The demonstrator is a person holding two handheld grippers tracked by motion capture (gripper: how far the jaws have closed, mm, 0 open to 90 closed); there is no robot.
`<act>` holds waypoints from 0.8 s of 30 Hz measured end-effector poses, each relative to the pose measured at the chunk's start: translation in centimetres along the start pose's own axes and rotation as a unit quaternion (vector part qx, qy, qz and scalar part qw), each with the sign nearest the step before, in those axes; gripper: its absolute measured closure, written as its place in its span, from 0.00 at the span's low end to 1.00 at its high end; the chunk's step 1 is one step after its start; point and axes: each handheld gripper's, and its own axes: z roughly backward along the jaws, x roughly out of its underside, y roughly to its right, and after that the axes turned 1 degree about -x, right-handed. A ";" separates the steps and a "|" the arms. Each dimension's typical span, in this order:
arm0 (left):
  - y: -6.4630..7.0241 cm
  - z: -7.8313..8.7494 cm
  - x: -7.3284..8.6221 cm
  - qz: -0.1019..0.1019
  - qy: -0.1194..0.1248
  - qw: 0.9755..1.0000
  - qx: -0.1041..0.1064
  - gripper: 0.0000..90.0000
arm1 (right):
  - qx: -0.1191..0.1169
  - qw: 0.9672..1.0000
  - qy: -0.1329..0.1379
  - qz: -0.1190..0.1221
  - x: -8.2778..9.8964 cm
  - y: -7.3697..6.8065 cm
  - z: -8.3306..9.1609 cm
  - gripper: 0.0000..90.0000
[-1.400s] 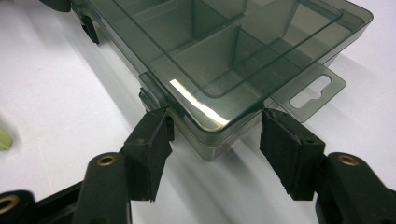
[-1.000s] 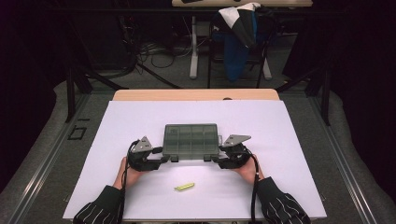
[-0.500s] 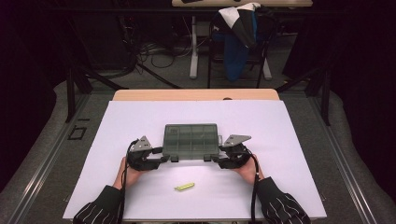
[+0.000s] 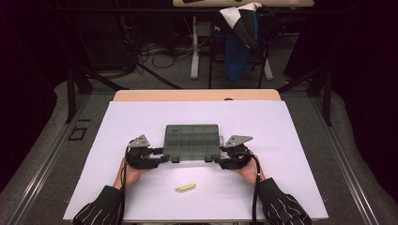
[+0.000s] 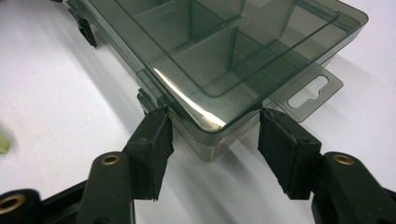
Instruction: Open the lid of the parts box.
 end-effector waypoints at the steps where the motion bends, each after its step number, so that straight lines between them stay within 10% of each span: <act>1: 0.0 0.0 0.0 0.002 0.002 1.000 0.002 0.58 | -0.001 1.000 -0.003 0.000 0.0 0.0 0.1 0.48; 10: -0.3 0.0 0.0 0.028 0.001 1.000 0.014 0.58 | -0.001 1.000 0.001 -0.001 0.0 0.1 0.1 0.48; 24: 1.2 -0.3 0.0 -0.074 -0.015 0.996 -0.049 0.58 | -0.005 1.000 0.005 -0.009 0.1 0.1 0.2 0.51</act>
